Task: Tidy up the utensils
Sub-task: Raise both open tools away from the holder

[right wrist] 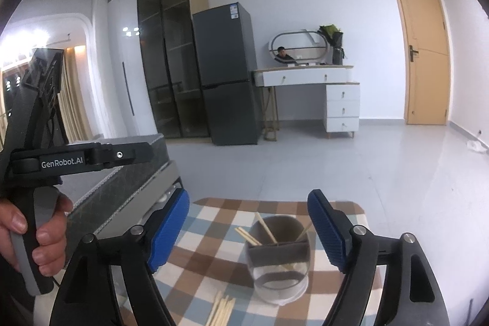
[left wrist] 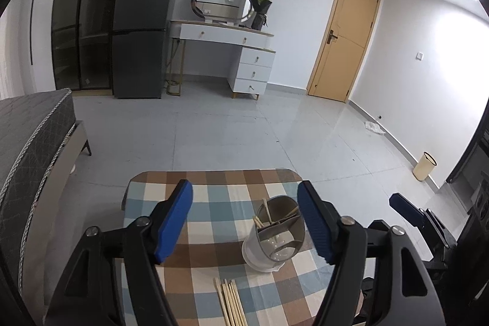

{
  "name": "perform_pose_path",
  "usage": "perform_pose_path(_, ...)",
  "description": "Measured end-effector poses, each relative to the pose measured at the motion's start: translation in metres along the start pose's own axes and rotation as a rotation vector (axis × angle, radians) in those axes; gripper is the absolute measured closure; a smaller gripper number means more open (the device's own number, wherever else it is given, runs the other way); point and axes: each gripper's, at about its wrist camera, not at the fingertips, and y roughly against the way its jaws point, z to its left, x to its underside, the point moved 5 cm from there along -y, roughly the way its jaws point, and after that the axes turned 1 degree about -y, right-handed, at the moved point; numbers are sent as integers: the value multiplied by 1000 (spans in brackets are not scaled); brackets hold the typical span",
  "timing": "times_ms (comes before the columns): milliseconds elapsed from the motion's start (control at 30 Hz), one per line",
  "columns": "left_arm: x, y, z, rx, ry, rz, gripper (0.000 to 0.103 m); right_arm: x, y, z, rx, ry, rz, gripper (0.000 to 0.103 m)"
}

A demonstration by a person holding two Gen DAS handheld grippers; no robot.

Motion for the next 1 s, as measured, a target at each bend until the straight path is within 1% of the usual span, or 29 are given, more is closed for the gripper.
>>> perform_pose_path(267, 20, 18, 8, -8, 36, -32, 31, 10, 25, 13, 26, -23, -45, 14)
perform_pose_path(367, 29, 18, 11, -19, 45, -30, 27, 17, 33, 19, 36, -21, -63, 8)
perform_pose_path(400, 32, 18, 12, -22, 47, -29, 25, 20, 37, 21, 39, -20, -67, 7)
perform_pose_path(467, 39, 18, 14, -28, 48, -22, 25, 28, 42, 24, 45, -23, -78, 5)
perform_pose_path(633, 55, 17, 21, -48, 57, -23, 24, 45, 44, 26, 60, -56, -74, 3)
perform_pose_path(733, 67, 18, 23, -63, 63, -38, 19, 57, 43, 26, 73, -72, -74, 1)
perform_pose_path(800, 73, 21, 26, -83, 55, -55, 18, 64, 43, 27, 88, -76, -73, 0)
perform_pose_path(933, 85, 17, 30, -120, 47, -76, 13, 79, 38, 29, 85, -86, -41, 0)
perform_pose_path(1000, 91, 14, 33, -132, 44, -75, 12, 89, 34, 30, 93, -90, -27, 0)
